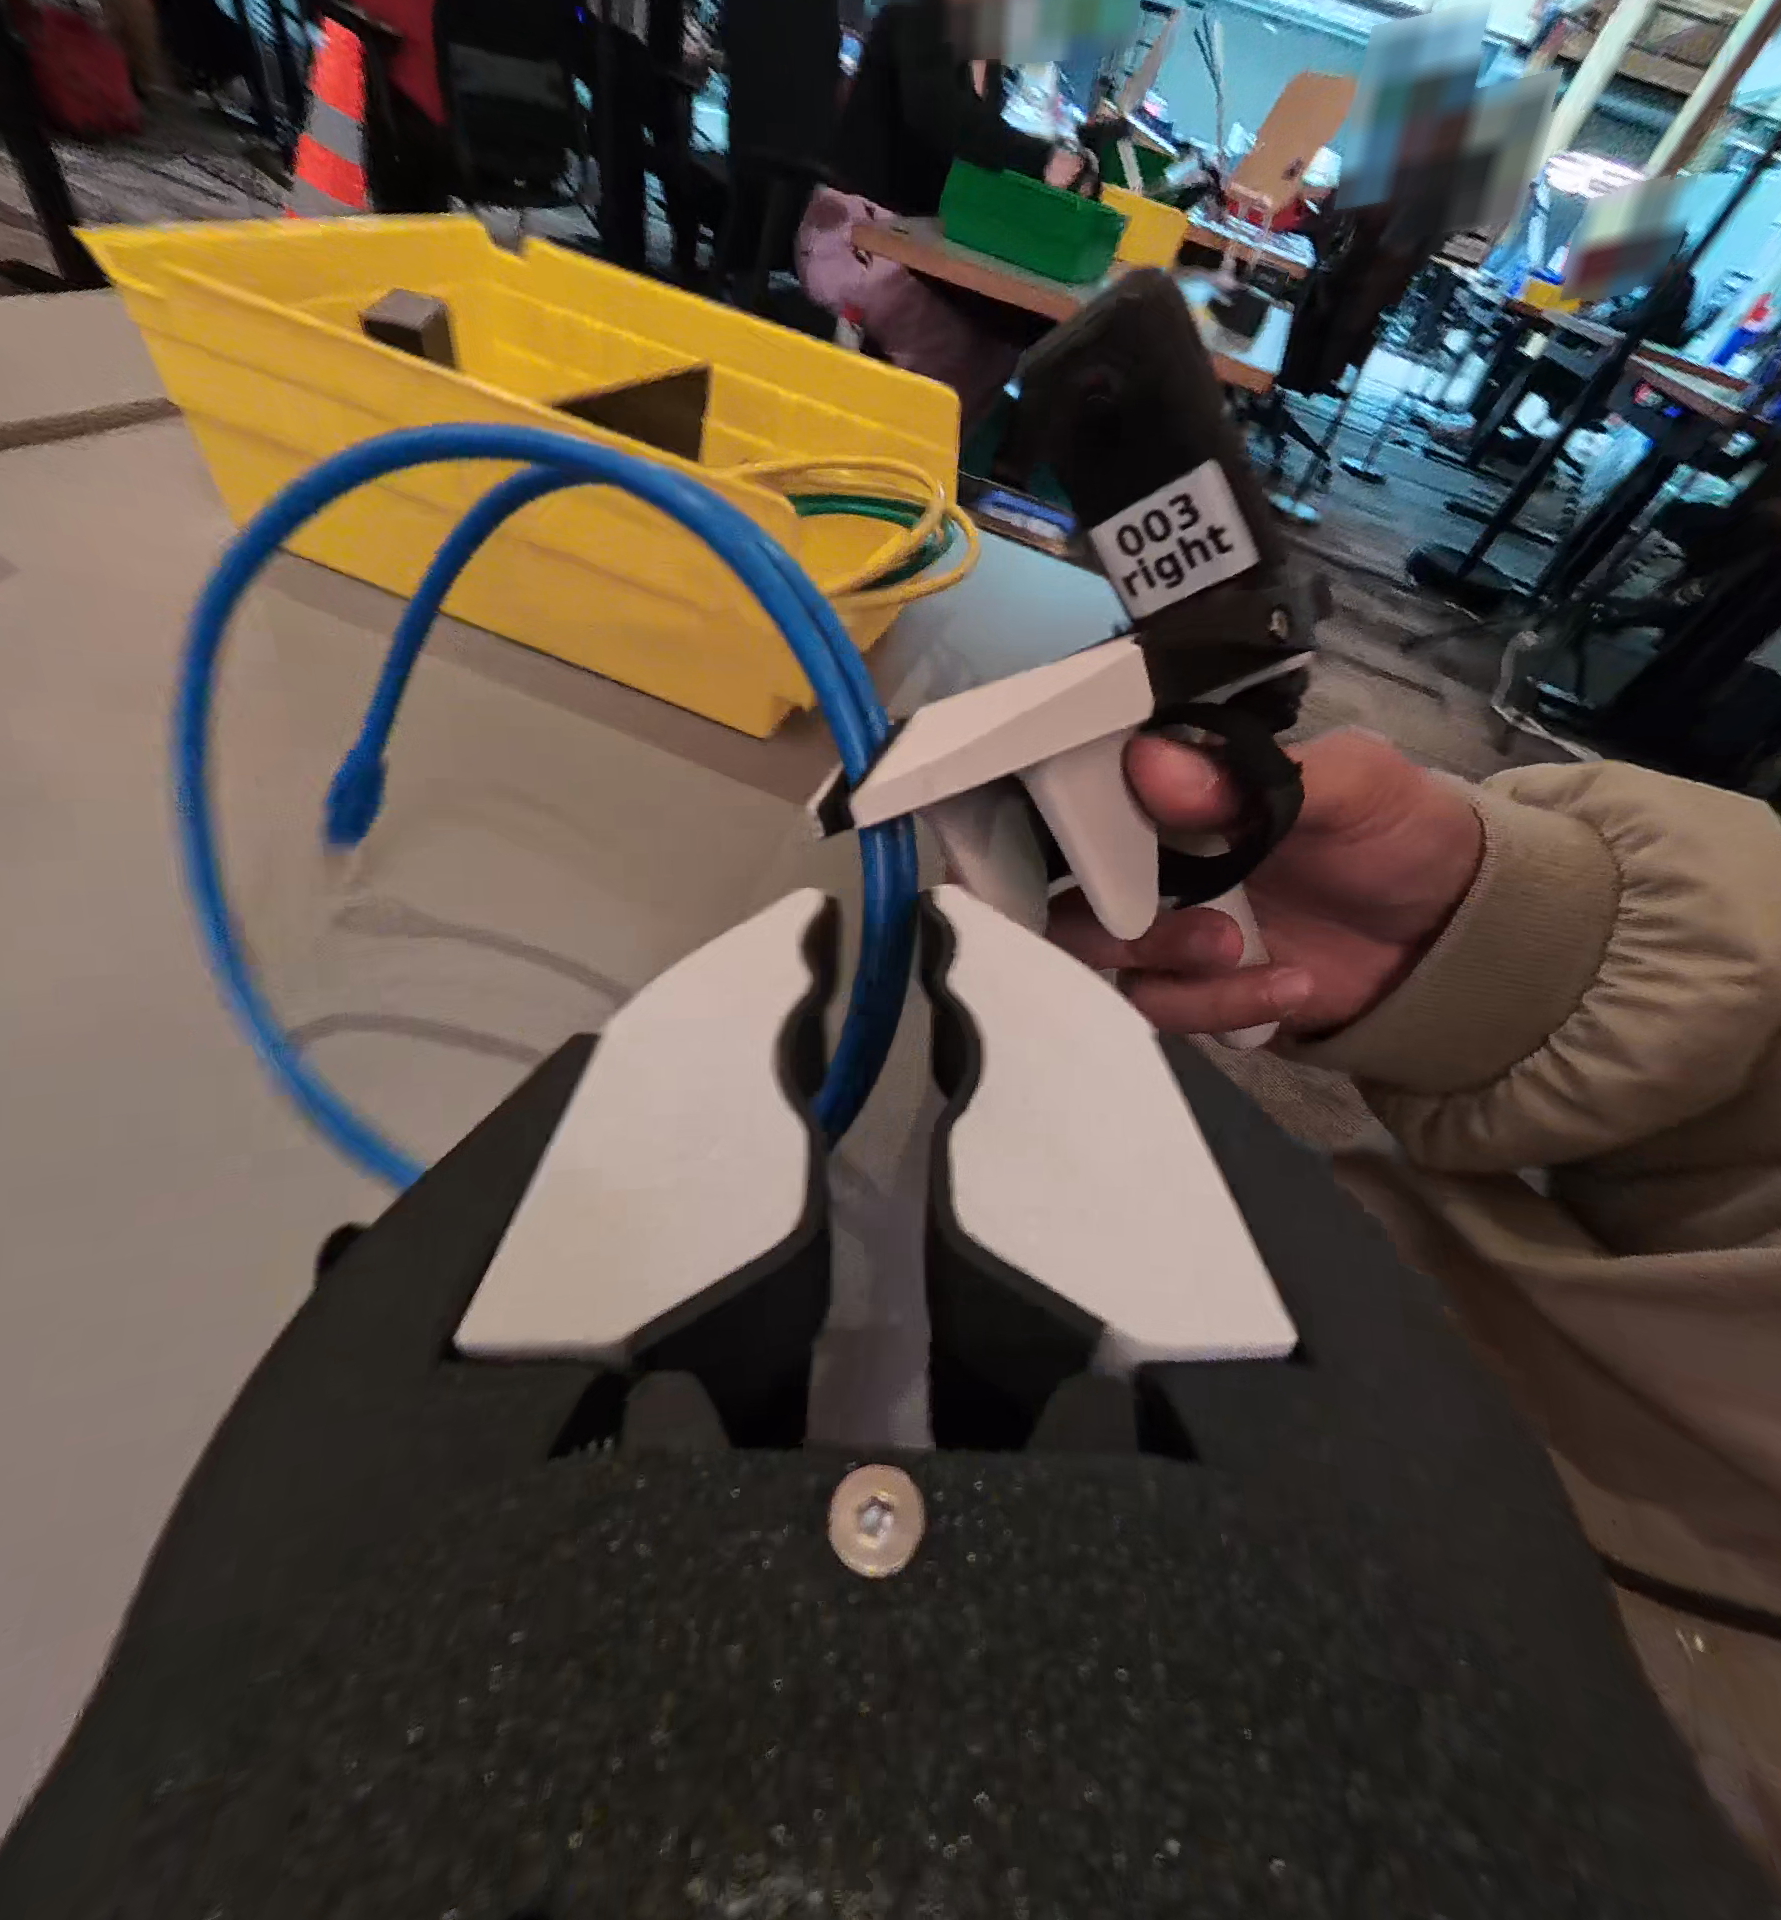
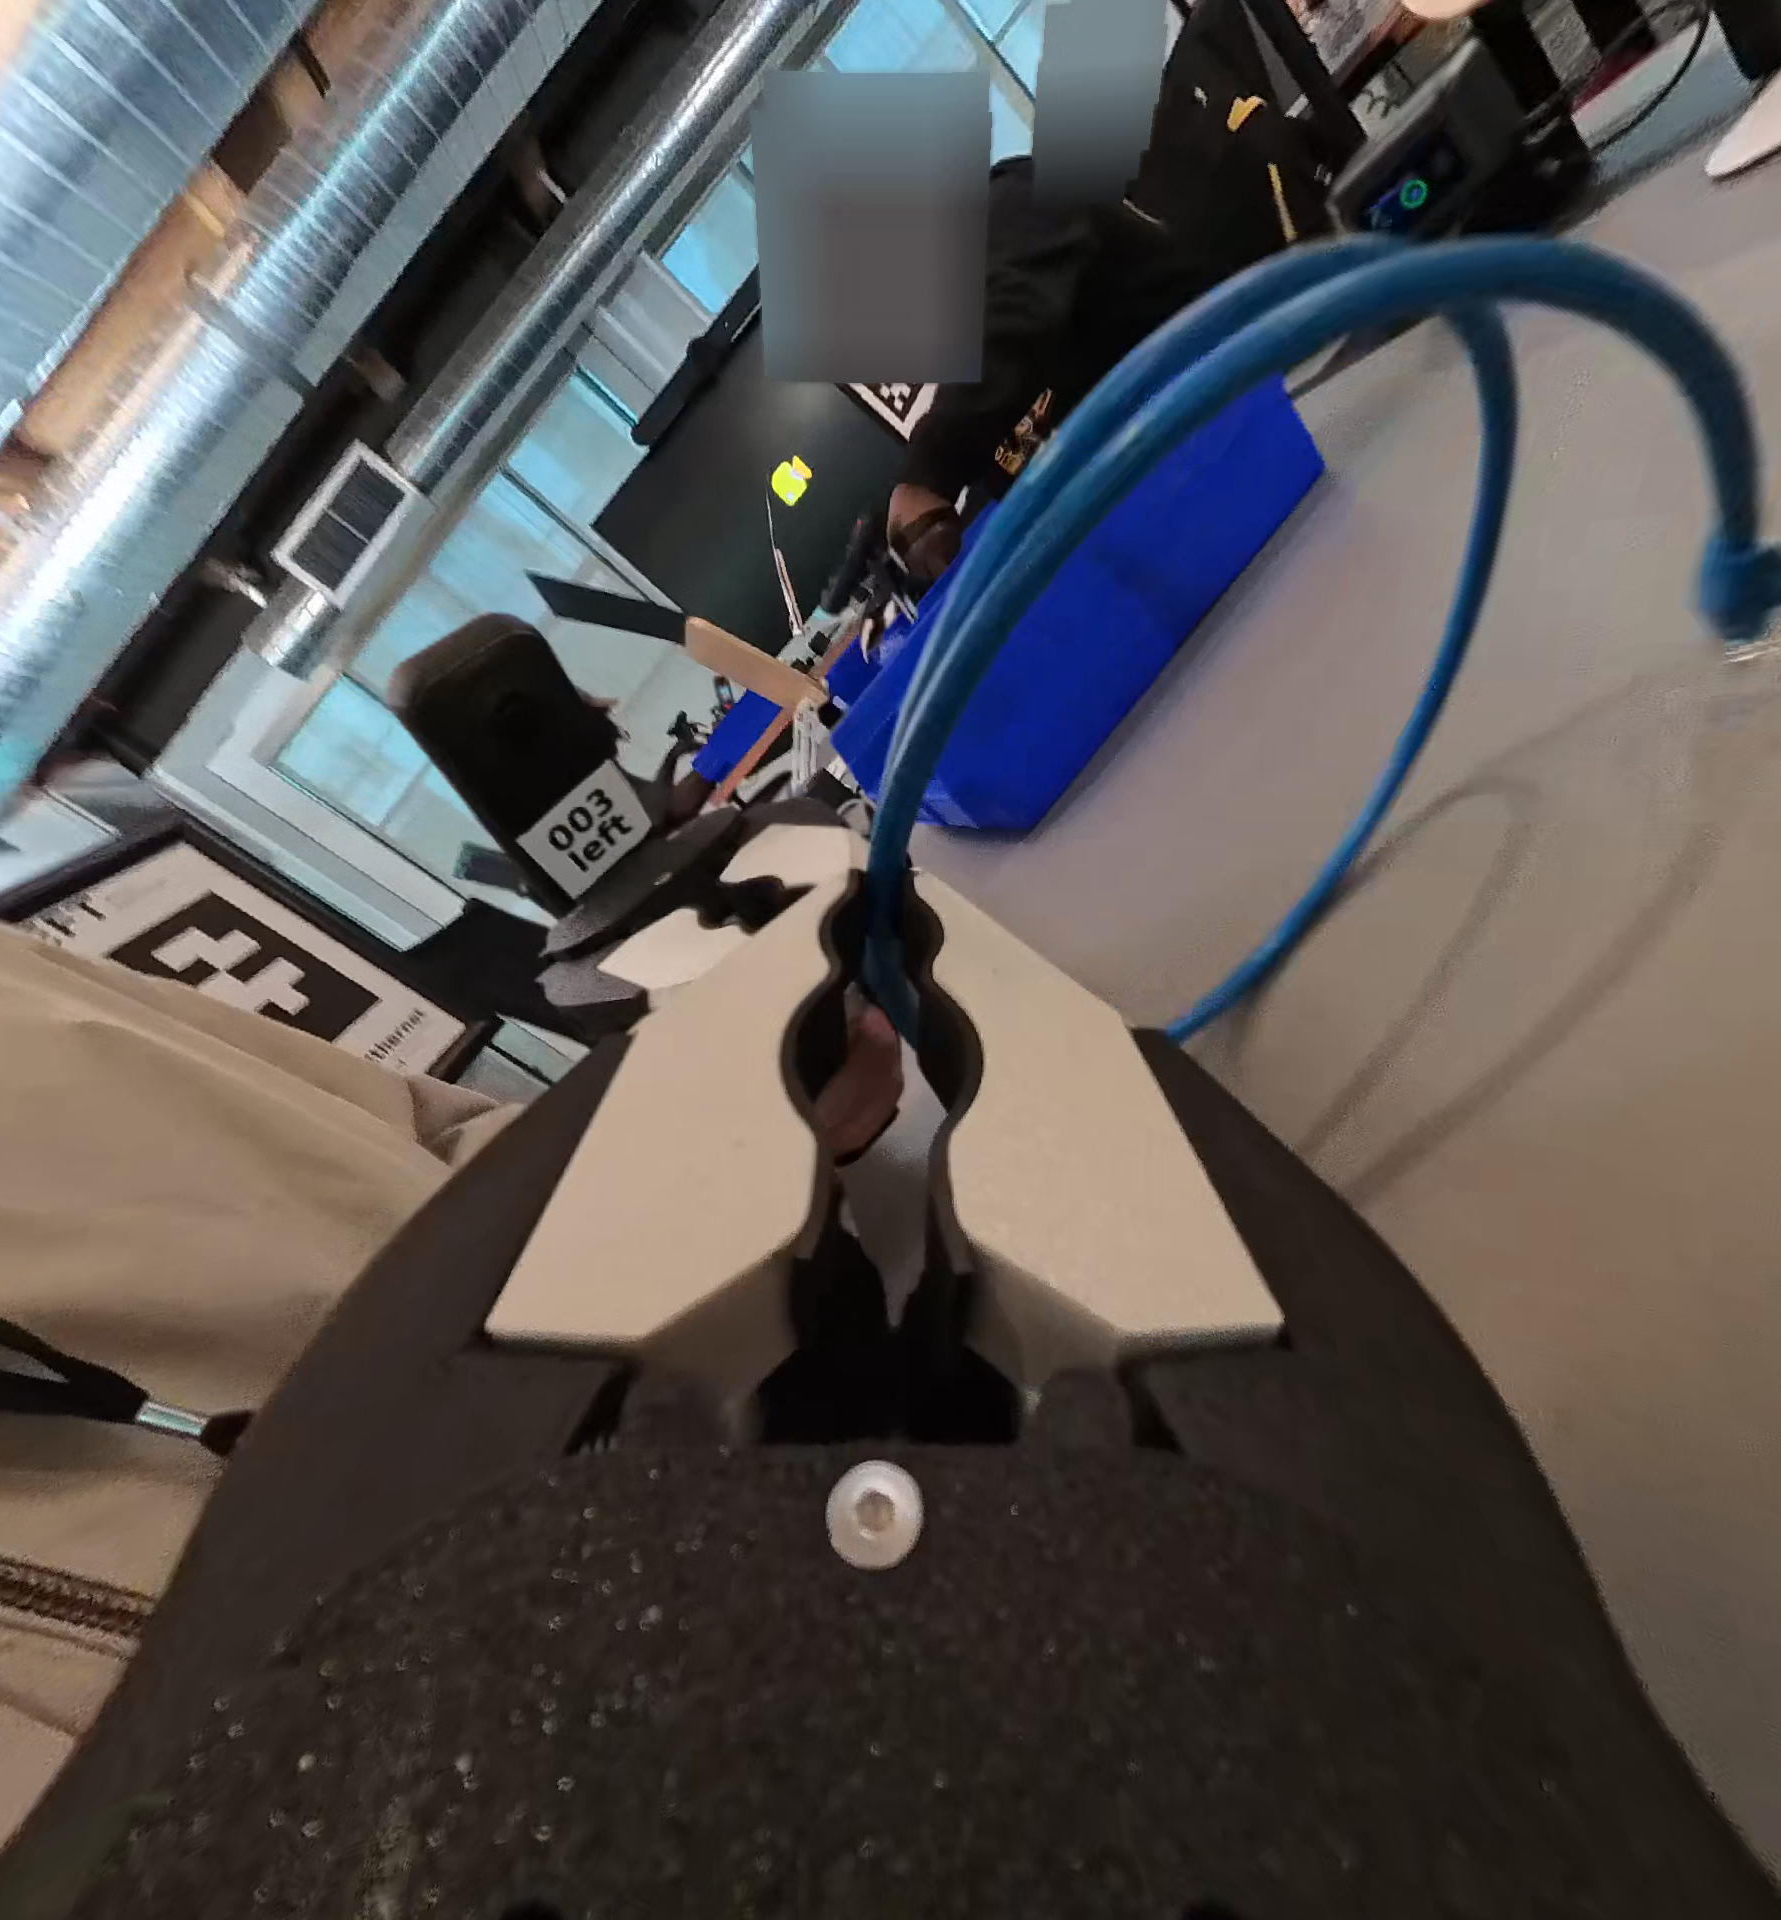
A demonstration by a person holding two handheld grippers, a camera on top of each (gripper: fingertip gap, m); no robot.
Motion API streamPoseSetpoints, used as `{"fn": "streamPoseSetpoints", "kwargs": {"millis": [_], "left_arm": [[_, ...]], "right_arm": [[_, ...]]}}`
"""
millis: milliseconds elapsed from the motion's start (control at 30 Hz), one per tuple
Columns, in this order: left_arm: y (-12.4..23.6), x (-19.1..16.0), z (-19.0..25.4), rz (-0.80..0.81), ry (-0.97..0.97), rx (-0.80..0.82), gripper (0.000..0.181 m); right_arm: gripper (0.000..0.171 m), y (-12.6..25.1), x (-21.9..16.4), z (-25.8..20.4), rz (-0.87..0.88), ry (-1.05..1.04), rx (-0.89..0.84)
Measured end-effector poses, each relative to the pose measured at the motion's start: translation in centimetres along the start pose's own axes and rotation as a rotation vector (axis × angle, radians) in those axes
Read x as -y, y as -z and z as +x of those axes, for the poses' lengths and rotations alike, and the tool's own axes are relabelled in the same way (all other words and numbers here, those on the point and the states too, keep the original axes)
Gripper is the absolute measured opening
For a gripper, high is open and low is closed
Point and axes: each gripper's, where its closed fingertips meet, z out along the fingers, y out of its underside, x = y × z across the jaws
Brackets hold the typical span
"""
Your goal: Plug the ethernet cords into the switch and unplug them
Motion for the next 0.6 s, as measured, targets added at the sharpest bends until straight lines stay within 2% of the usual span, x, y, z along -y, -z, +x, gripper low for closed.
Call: {"fn": "streamPoseSetpoints", "kwargs": {"millis": [100, 200, 300, 400, 467, 600], "left_arm": [[1.4, 1.2, -0.5, 0.054, 0.026, 0.101, 0.034], [3.1, 1.4, -1.2, 0.109, 0.097, 0.184, 0.035], [3.8, -0.6, -2.3, 0.074, 0.118, 0.234, 0.034], [4.2, -2.2, -3.1, 0.004, 0.131, 0.24, 0.034], [4.4, -2.7, -3.4, -0.016, 0.14, 0.24, 0.034], [4.5, -3.0, -3.5, -0.044, 0.125, 0.246, 0.033]], "right_arm": [[0.005, 0.4, 1.3, -1.4, -0.074, 0.152, -0.017], [0.005, 1.6, 4.7, -3.8, -0.145, 0.368, -0.071], [0.006, 3.8, 8.1, -5.9, -0.288, 0.66, -0.214], [0.005, 7.5, 11.2, -5.5, -0.497, 0.875, -0.456], [0.005, 10.6, 12.9, -3.9, -0.637, 0.929, -0.649], [0.005, 16.0, 13.2, 0.7, -0.907, 0.811, -0.886]]}}
